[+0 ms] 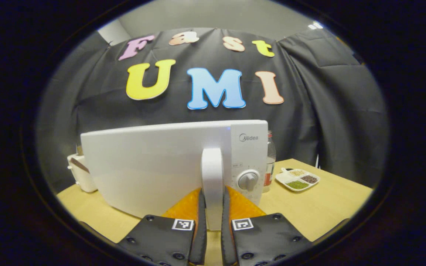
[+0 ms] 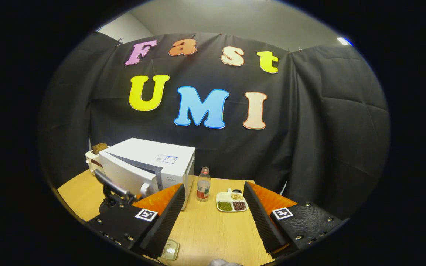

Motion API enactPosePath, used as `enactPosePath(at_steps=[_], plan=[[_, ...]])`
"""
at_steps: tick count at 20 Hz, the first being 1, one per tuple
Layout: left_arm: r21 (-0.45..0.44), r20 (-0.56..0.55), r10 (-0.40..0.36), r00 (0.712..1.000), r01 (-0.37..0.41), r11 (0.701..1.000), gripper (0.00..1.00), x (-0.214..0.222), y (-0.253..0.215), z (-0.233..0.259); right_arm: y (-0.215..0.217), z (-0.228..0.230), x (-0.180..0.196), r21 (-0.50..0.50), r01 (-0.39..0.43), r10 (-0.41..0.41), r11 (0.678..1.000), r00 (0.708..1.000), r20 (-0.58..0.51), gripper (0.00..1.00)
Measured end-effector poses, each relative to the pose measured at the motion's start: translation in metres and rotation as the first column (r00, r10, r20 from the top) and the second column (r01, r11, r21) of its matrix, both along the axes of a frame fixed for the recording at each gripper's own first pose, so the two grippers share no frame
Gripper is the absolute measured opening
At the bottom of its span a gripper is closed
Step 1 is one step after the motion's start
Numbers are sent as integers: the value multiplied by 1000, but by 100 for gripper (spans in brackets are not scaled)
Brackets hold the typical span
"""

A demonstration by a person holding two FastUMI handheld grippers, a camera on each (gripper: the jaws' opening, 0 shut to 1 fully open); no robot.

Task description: Open the microwave oven with the left hand, put the food in, and close the microwave oven.

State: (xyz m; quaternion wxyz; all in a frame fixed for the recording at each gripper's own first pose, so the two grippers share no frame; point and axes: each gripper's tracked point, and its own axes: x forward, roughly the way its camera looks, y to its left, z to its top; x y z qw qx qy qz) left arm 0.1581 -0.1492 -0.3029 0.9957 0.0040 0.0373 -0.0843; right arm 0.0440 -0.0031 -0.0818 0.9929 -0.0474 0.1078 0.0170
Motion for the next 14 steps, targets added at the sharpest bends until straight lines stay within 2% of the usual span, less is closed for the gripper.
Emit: enactPosePath(at_steps=[3, 6, 8, 9, 11, 12, 14], plan=[[-20, -40, 21, 999, -21, 1000, 26, -47, 28, -5, 14, -6, -5, 15, -43, 44, 999, 999, -15, 97], [17, -68, 77, 995, -76, 997, 31, -88, 59, -6, 41, -15, -11, 35, -120, 122, 992, 991, -58, 97], [55, -77, 147, 986, -143, 988, 39, -114, 91, -7, 55, -12, -16, 35, -161, 163, 986, 985, -54, 97], [66, -79, 177, 981, -172, 983, 52, -121, 106, -8, 61, -8, -17, 33, -181, 182, 983, 982, -47, 97], [73, -87, 226, 970, -220, 973, 71, -138, 132, -9, 73, -5, -19, 26, -219, 219, 975, 975, -37, 94], [73, -85, 247, 965, -241, 968, 81, -145, 146, -7, 81, -5, -20, 25, -238, 239, 971, 970, -34, 97], [78, -86, 280, 956, -274, 959, 96, -157, 167, -6, 92, -6, -24, 23, -272, 273, 962, 961, -36, 97]])
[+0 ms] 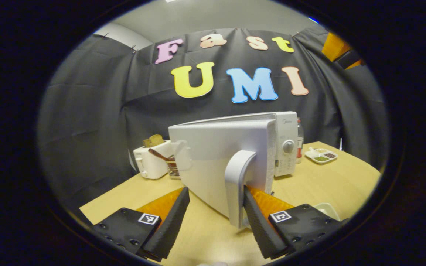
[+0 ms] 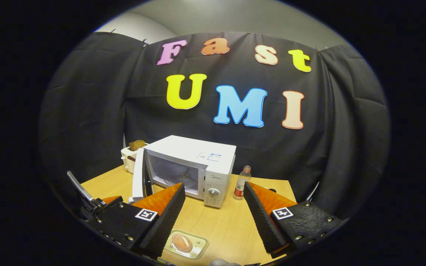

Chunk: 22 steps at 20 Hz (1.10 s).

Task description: Open the microwave oven with the left hand, put the food in, and close the microwave oven.

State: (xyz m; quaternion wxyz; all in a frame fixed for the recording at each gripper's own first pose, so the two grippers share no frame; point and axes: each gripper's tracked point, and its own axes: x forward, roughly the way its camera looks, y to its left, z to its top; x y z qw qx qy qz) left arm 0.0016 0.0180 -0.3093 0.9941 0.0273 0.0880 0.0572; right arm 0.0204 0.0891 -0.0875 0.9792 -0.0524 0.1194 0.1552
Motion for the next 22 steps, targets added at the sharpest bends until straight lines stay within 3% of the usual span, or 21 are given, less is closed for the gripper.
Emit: enactPosePath(at_steps=[5, 6, 9, 10, 12, 17, 22], plan=[[3, -29, 106, 994, -106, 994, 92, -35, 59, -1, 30, -1, -6, 0, -77, 77, 997, 997, -13, 97], [-5, -39, 118, 992, -118, 993, 96, -41, 70, -2, 36, 0, -7, -3, -90, 90, 996, 996, -13, 97], [-38, -50, 145, 988, -147, 988, 96, -59, 98, -3, 54, -2, -9, 4, -123, 123, 992, 992, -10, 97], [-41, -57, 143, 988, -145, 989, 92, -63, 104, -4, 60, -4, -8, 9, -126, 127, 992, 992, -12, 97], [-44, -58, 152, 987, -155, 987, 96, -71, 118, -3, 71, -13, -9, 21, -135, 136, 991, 990, -29, 97], [69, -34, 202, 979, -199, 978, 98, -88, 162, 8, 93, -24, -12, 34, -158, 160, 987, 985, -62, 98], [51, -14, 235, 972, -234, 971, 100, -106, 186, 38, 89, -35, -12, 23, -147, 148, 989, 987, -61, 97]])
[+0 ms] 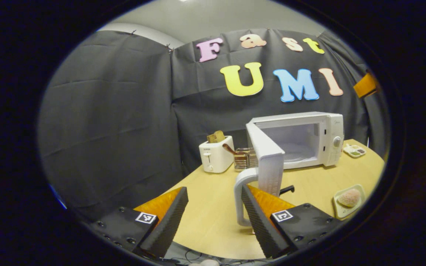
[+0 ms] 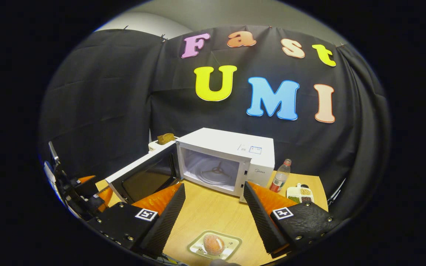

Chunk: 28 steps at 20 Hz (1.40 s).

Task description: Open the microwave oven with the left hand, put the food in, and close the microwave oven.

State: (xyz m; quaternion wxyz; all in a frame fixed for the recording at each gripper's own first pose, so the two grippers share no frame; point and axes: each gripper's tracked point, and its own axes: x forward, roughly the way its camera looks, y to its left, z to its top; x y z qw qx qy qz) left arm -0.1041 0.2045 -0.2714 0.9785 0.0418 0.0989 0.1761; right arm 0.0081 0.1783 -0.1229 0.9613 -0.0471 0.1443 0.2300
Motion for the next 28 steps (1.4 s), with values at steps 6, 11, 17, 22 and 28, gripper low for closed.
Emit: enactPosePath(at_steps=[6, 11, 17, 22, 28], plan=[[-7, 95, -70, 993, 71, 997, 100, -5, -27, 82, -20, -56, -10, -7, 24, -25, 1000, 999, -45, 97], [-27, 149, -183, 972, 189, 982, 98, 13, -77, 135, -41, -134, -30, -67, 34, -40, 997, 994, -98, 97], [15, 140, -304, 942, 305, 952, 98, 42, -128, 150, -33, -225, -46, -111, -9, -12, 994, 982, -188, 97], [26, 135, -360, 923, 360, 932, 99, 55, -155, 151, -25, -279, -36, -110, -5, -26, 994, 960, -280, 98], [54, 149, -364, 919, 360, 931, 98, 59, -157, 163, -19, -307, -30, -126, -20, -23, 992, 945, -328, 98]])
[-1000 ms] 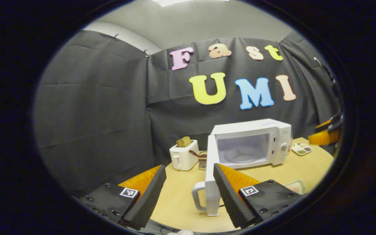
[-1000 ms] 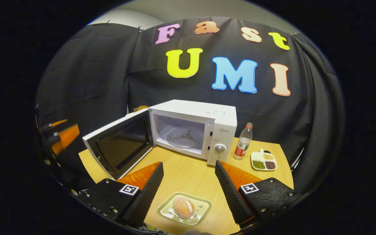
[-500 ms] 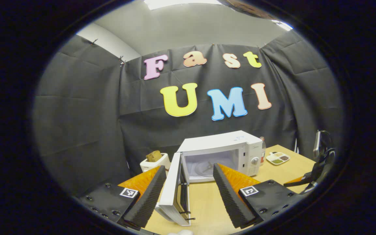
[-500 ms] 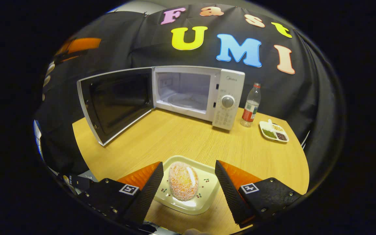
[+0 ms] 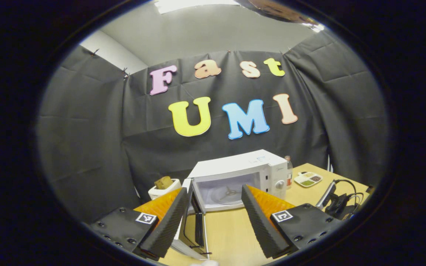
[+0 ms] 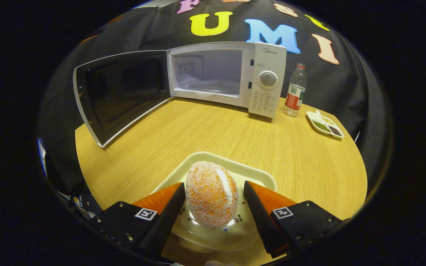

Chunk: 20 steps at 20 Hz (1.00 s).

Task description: Open the microwave oven with the left hand, put the food in, and close the microwave oven.

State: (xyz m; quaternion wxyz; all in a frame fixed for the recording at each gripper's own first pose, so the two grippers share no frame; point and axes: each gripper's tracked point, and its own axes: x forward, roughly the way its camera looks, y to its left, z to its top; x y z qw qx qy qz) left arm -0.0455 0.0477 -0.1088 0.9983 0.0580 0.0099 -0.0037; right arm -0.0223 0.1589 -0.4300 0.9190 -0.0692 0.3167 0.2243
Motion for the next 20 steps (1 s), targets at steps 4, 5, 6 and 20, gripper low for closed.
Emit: enactPosePath(at_steps=[4, 5, 6, 20], plan=[[-45, -1, 26, 1000, -26, 999, 97, 4, 10, 0, 6, -4, 4, 6, -3, 3, 1000, 1000, -12, 95], [-50, -1, 31, 1000, -31, 998, 99, 4, 13, -1, 6, -4, 5, 6, -2, 3, 1000, 1000, -10, 85], [-48, -2, 36, 999, -36, 998, 100, 6, 15, 0, 6, -3, 5, 3, -3, 3, 1000, 1000, -15, 80], [-55, -1, 79, 997, -79, 995, 99, 10, 67, -3, 68, 96, 56, 229, 84, -69, 970, 995, -71, 75]])
